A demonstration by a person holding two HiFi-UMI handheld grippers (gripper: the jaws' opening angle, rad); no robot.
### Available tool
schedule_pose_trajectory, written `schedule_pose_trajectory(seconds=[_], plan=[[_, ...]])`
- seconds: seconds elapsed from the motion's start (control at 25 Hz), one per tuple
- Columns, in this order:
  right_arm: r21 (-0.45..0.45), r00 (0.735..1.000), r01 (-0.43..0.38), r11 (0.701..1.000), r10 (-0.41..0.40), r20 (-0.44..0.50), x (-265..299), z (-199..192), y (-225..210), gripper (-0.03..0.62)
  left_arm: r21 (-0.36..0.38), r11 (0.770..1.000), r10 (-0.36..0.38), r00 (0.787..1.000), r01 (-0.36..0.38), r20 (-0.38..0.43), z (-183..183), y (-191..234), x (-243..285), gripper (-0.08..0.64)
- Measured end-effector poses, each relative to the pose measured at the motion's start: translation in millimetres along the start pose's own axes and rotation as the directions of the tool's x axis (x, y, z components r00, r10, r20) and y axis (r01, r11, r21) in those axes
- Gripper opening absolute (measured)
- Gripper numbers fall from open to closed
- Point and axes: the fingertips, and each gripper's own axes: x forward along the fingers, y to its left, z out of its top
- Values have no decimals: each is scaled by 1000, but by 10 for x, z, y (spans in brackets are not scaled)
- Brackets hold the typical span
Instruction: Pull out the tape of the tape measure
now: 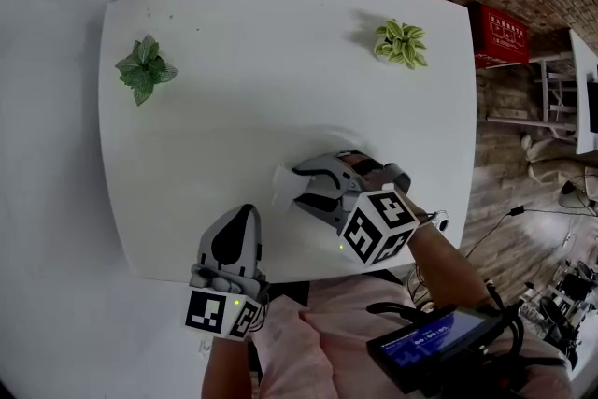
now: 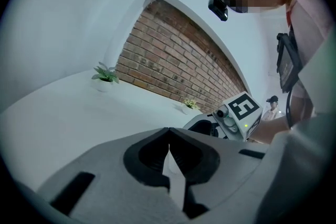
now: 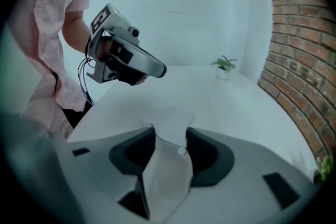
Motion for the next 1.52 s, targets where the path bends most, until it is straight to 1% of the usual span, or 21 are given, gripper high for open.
schedule_pose_trajectory(seconds=[0.04,0.12,0.24,0.32,0.36,0.44,0.56,0.64,0.68,0.76,0.84,1.04,1.16,1.28,1.32,1.4,1.44,1.52], plan=[[-11,1000,5,1000,-5,10,-50,37,-7,195,6,1000,-24,1000,24,0,22,-57,-2,9],[-37,999,20,999,-18,33,-177,130,-18,195,26,997,-69,998,69,-9,56,-177,-5,42],[-80,997,47,996,-42,62,-400,294,-32,195,30,992,-124,992,125,-25,94,-330,-13,105],[-125,996,61,990,-52,79,-566,414,-28,195,28,987,-155,988,156,-26,139,-424,-27,163],[-146,994,66,987,-53,92,-654,477,-17,195,27,985,-171,985,172,-29,162,-474,-35,181],[-175,991,70,982,-49,121,-830,594,32,195,1,979,-205,978,205,-40,182,-577,-54,193],[-223,989,76,972,-44,143,-1021,670,134,195,-67,964,-260,965,258,-35,213,-708,-92,235],[-276,988,79,958,-37,153,-1109,692,214,195,-99,946,-313,949,310,-19,299,-830,-117,259],[-301,987,79,950,-31,160,-1156,717,256,195,-116,932,-346,938,343,-9,349,-902,-131,267],[-345,984,85,935,-23,178,-1251,785,342,195,-145,905,-404,915,400,5,405,-1025,-160,268],[-389,981,104,915,-30,192,-1325,840,408,195,-153,887,-442,897,437,-5,406,-1115,-178,268],[-500,983,128,856,-42,181,-1402,879,530,195,-99,868,-494,868,487,-53,377,-1284,-185,259],[-548,984,147,823,-64,167,-1437,882,558,195,-72,859,-511,857,507,-64,400,-1378,-186,217],[-575,983,167,801,-91,158,-1467,876,535,196,-41,849,-528,846,526,-69,433,-1466,-193,154],[-581,983,174,795,-100,157,-1477,877,525,196,-38,846,-533,844,531,-67,446,-1487,-194,129],[-584,980,188,790,-116,159,-1501,890,504,199,-36,845,-535,843,534,-54,485,-1503,-190,121],[-578,979,193,793,-120,163,-1517,901,495,203,-31,848,-530,847,529,-44,509,-1499,-186,116],[-546,977,197,815,-115,182,-1572,927,482,217,-17,857,-515,857,515,-16,571,-1475,-178,104]])
